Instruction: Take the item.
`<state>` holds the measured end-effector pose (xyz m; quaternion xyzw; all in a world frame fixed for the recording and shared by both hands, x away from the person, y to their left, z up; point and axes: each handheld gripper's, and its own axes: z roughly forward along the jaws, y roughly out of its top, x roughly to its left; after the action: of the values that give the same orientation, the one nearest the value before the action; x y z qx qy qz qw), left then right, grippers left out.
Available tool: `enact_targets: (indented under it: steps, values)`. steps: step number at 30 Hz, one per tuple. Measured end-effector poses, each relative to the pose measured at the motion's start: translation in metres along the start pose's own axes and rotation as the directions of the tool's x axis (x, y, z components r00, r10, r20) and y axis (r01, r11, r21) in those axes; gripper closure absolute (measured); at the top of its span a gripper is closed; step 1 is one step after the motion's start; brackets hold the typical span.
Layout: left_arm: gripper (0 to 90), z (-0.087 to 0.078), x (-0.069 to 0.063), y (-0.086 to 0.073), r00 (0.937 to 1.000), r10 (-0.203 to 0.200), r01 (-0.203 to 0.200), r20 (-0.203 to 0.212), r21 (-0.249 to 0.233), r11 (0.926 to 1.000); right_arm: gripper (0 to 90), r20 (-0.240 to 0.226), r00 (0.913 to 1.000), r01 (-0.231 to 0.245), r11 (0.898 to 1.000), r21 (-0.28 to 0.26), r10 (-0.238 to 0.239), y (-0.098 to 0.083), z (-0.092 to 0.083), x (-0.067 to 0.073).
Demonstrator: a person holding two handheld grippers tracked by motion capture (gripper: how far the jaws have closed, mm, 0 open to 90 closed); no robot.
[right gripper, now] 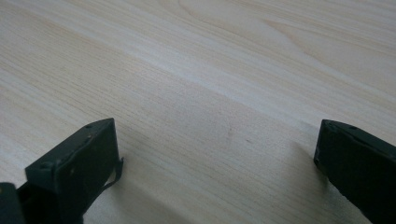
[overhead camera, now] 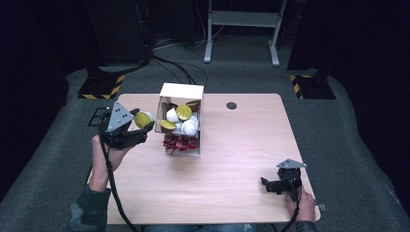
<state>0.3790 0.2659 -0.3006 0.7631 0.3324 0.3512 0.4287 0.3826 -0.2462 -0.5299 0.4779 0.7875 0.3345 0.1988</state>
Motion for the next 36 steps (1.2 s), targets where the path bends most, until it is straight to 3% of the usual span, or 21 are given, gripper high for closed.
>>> enact_targets:
  steps: [22, 36]
  values:
    - [38.6, -0.007, 0.014, -0.039, 0.9977, -0.053, 0.055, -0.043, 0.039, 0.9977, 0.0, -0.001, 1.0000, 0.001, 1.000, 0.000, -0.001, 0.000, 0.000, 0.000]
    - [38.6, -0.004, 0.019, -0.065, 0.9943, -0.097, 0.100, -0.043, 0.073, 0.9923, 0.0, 0.000, 1.0000, 0.002, 1.000, 0.001, -0.002, 0.000, 0.000, 0.000]
